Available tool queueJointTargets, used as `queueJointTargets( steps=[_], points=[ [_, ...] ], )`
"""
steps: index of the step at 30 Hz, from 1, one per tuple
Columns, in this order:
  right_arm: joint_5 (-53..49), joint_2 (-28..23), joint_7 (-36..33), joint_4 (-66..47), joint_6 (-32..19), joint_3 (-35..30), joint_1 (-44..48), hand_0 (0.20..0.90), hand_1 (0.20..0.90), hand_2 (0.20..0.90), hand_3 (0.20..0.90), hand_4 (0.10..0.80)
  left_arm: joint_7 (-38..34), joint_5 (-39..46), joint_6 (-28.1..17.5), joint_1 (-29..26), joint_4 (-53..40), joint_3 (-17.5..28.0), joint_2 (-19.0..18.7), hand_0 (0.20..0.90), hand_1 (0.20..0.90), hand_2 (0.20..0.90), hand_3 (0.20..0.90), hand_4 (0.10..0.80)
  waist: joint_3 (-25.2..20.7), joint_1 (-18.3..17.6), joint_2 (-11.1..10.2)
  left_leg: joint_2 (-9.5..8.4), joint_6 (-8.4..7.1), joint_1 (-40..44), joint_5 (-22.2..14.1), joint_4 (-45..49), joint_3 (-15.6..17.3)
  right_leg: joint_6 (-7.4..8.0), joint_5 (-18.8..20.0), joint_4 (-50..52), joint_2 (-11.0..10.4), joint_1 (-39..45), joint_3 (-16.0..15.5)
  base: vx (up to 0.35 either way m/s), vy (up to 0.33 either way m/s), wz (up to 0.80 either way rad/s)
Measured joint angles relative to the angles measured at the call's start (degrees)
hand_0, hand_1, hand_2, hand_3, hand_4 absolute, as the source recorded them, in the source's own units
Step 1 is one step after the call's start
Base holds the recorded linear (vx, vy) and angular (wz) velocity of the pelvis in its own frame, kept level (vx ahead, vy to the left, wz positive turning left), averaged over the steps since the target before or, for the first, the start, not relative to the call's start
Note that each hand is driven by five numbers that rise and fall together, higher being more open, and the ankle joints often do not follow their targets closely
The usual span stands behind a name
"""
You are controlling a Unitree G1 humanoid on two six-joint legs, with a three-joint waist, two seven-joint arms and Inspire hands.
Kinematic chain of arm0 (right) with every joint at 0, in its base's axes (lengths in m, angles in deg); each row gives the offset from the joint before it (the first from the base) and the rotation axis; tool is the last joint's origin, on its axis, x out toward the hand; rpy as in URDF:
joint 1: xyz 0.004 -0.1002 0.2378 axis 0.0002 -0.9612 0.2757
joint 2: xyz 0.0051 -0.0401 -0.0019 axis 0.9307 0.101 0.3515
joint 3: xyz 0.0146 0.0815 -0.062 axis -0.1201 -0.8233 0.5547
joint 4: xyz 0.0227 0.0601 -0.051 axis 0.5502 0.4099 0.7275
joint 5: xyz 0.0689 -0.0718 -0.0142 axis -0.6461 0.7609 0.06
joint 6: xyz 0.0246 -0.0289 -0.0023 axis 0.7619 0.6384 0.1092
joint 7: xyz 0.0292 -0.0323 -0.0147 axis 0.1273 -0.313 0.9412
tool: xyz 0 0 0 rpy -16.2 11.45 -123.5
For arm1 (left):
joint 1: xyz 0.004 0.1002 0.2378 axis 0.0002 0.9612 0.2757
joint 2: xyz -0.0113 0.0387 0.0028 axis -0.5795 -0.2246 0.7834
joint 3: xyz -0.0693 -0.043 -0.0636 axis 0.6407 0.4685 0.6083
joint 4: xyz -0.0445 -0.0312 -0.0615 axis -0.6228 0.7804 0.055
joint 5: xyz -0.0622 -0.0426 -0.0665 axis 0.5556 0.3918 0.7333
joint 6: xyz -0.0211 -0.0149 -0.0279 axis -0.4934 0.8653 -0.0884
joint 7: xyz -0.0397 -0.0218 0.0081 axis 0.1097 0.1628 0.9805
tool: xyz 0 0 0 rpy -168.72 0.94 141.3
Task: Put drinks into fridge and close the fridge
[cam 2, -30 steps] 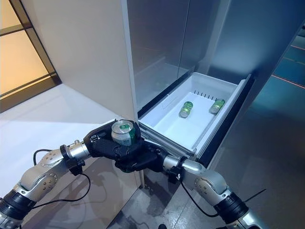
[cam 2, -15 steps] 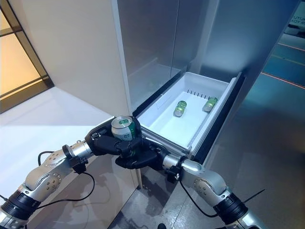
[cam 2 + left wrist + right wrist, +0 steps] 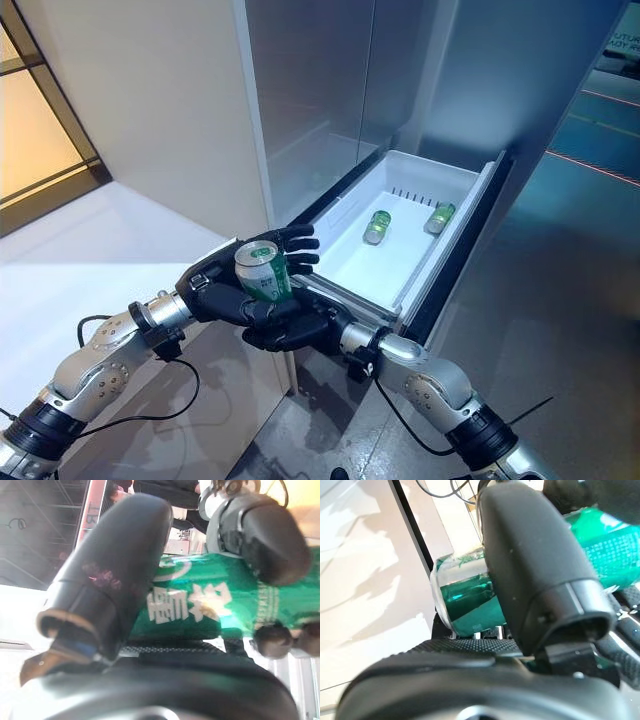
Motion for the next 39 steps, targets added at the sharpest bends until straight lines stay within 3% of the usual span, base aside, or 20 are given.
queueJointTargets(
  steps=[8,12,21,30,33,39],
  points=[
    [0.46,0.04,-2.08,-0.11,0.05,-0.18,0.01,0.3,0.3,0.3,0.2,0.1,-1.51,-1.25,-3.68,-0.04,-0.02,0.27,0.21,0.9,0.9,0.9,0.9,0.8,0.18,0.06,-0.34,-0.02,0.05,-0.04,-0.03,0.0,0.0,0.02,-0.01,0.0,-0.03,0.0,-0.03,0.0,0.0,0.0],
    [2.09,0.01,-4.4,0.27,0.11,-0.69,0.01,0.3,0.3,0.3,0.2,0.1,-5.51,-4.98,-9.12,-0.05,-0.37,0.56,1.4,0.9,0.9,0.9,0.9,0.8,0.41,0.14,-0.71,0.0,0.05,-0.07,-0.04,0.0,-0.01,0.03,-0.02,0.0,-0.03,-0.02,-0.07,0.0,0.0,0.0],
    [8.22,-0.02,-9.03,2.74,0.06,-5.71,-0.02,0.3,0.3,0.3,0.2,0.1,-8.4,-9.6,-16.03,-0.05,-6.18,5.77,4.06,0.9,0.9,0.9,0.9,0.8,0.6,0.46,-1.11,-0.02,0.07,-0.64,-0.04,0.01,-0.1,0.06,0.03,0.0,-0.02,-0.51,-0.41,0.0,0.0,0.0],
    [12.63,-0.21,-16.96,3.36,-3.81,-10.84,0.32,0.3,0.3,0.3,0.2,0.1,-9.16,-9.6,-14.25,-0.05,-6.22,5.93,5.15,0.9,0.9,0.9,0.9,0.8,0.62,1.27,-1.08,0.14,0.07,-0.59,-0.04,0.01,-0.15,0.05,0.04,0.0,-0.03,-0.42,-0.5,0.004,0.0,0.0],
    [16.84,-0.48,-19.82,5.64,-5.29,-12.13,2.32,0.3,0.3,0.3,0.2,0.1,-9.04,-9.42,-11.38,-0.02,-5.56,5.94,5.88,0.9,0.9,0.9,0.9,0.8,0.65,1.65,-1.05,0.12,0.08,-0.6,-0.03,0.02,-0.28,0.05,0.03,0.0,-0.06,-0.36,-0.6,0.027,0.0,0.02],
    [18.03,-6.35,-22.91,18.54,-5.81,-13.53,11.75,0.3,0.3,0.3,0.2,0.1,-4.72,-1.07,-1.29,1.62,0.99,4.6,11.64,0.9,0.9,0.9,0.9,0.8,1.07,3.25,-0.67,0.11,0.16,-0.56,0.01,0.02,-1.63,0.15,-0.07,0.0,-0.27,0.01,-1.11,0.045,-0.004,0.07]
  ],
)
